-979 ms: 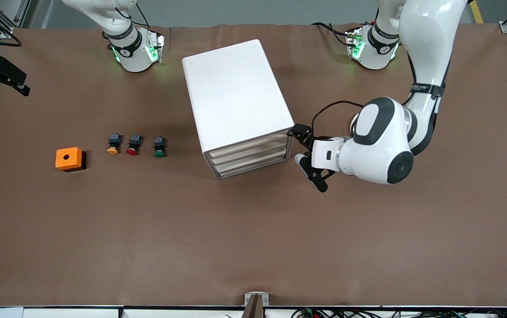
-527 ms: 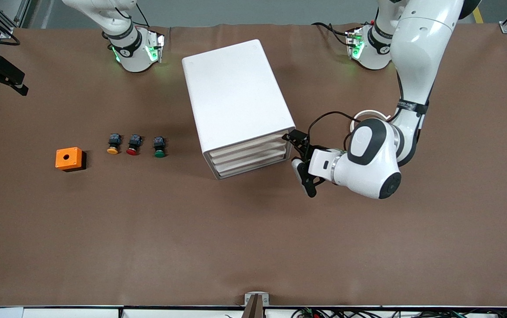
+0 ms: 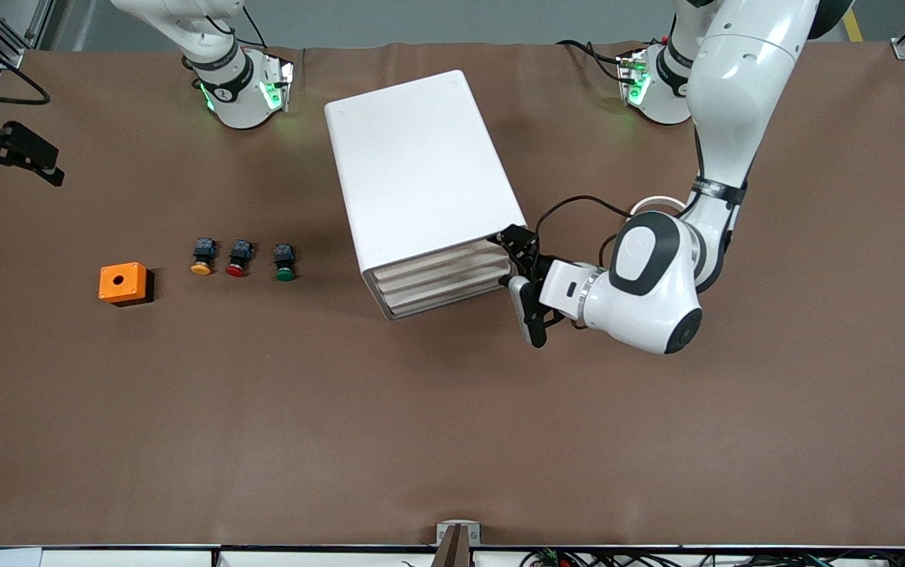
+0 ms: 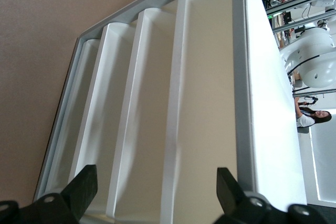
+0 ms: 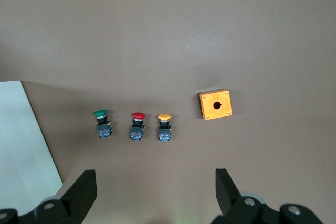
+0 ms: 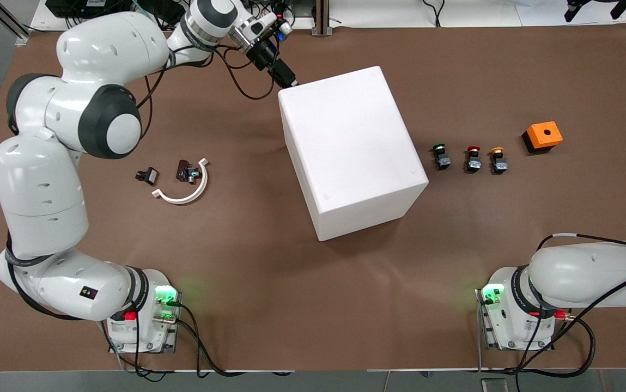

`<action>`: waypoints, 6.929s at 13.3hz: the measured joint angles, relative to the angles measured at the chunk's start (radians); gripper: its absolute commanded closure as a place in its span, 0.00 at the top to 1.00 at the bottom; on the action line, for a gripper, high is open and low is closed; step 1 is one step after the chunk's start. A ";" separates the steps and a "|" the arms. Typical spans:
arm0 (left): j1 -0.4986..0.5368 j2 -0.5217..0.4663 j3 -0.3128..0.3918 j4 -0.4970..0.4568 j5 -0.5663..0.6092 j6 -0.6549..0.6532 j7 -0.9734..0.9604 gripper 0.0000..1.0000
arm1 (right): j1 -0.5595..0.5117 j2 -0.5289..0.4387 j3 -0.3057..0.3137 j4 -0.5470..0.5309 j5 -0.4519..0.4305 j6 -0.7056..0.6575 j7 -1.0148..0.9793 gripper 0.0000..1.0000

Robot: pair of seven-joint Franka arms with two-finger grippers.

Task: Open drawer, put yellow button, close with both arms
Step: 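Grasp the top drawer's front edge with the left gripper, then pull the drawer open with the left gripper while the right gripper reaches buttons, then grasp the yellow push button with the right gripper, then lift and carry the yellow button over the open drawer with the right gripper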

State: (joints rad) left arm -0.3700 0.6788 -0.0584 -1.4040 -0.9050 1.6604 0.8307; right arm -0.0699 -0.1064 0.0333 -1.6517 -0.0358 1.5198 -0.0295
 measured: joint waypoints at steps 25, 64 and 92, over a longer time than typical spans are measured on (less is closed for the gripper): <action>-0.029 0.094 -0.004 0.087 -0.078 -0.026 0.119 0.14 | 0.030 0.173 0.005 -0.278 0.017 0.329 0.003 1.00; -0.038 0.083 0.110 0.224 0.154 0.175 0.013 0.00 | -0.077 0.325 0.012 -0.853 0.072 0.979 -0.187 0.00; 0.025 -0.103 0.231 0.214 0.495 0.006 -0.175 1.00 | 0.722 0.816 -0.044 0.615 0.316 0.450 1.938 0.00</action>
State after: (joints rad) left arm -0.3450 0.5762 0.1721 -1.1895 -0.4100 1.6660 0.6560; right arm 0.6525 0.7092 -0.0106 -1.0370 0.2797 1.9702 1.9087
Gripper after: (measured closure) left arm 0.000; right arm 0.559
